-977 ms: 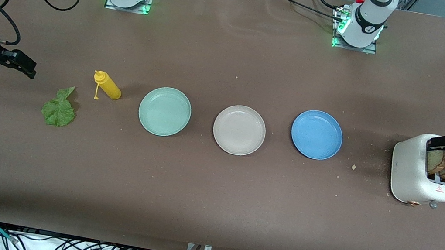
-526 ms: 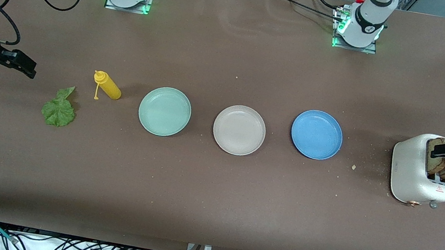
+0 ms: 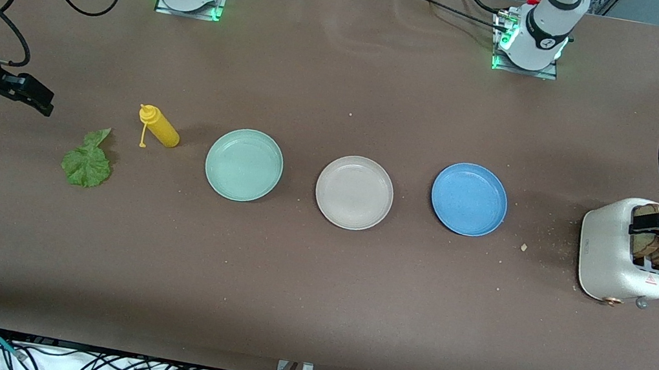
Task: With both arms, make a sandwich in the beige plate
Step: 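Lower the left gripper onto a toast slice in the white toaster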
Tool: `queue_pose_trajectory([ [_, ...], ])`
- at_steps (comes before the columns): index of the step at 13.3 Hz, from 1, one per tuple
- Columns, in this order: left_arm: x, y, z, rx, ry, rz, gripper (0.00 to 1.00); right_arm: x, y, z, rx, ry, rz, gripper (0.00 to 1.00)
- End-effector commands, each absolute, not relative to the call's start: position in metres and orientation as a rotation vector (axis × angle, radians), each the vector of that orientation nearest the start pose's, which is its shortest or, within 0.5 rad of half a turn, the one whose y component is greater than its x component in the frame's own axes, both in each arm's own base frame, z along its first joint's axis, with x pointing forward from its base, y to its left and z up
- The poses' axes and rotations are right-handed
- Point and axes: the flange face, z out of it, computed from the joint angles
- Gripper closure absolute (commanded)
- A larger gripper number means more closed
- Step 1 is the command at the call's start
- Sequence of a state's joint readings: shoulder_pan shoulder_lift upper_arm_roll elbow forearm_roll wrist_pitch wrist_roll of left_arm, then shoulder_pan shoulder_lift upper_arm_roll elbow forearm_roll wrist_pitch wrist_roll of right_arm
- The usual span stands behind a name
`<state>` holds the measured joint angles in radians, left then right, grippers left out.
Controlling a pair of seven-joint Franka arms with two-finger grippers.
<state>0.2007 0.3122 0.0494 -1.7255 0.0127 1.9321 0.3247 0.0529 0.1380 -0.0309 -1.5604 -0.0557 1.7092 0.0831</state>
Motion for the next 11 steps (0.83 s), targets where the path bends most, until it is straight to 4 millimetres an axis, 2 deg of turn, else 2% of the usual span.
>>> queue_pose_trajectory([
  [1, 0.603, 0.160, 0.390, -3.174, 0.168, 0.130, 0.00, 0.603, 0.010, 0.563, -3.191, 0.098, -0.014, 0.00],
  [4, 0.599, 0.163, 0.377, -3.171, 0.161, 0.112, 0.01, 0.603, 0.010, 0.563, -3.191, 0.093, -0.014, 0.00],
  [5, 0.595, 0.163, 0.370, -3.173, 0.165, 0.121, 0.20, 0.603, 0.010, 0.563, -3.191, 0.088, -0.014, 0.00],
  [8, 0.590, 0.174, 0.373, -3.173, 0.204, 0.119, 0.97, 0.603, 0.010, 0.563, -3.191, 0.088, -0.014, 0.00],
  [11, 0.588, 0.182, 0.374, -3.170, 0.284, 0.111, 1.00, 0.603, 0.010, 0.564, -3.191, 0.090, -0.017, 0.00],
])
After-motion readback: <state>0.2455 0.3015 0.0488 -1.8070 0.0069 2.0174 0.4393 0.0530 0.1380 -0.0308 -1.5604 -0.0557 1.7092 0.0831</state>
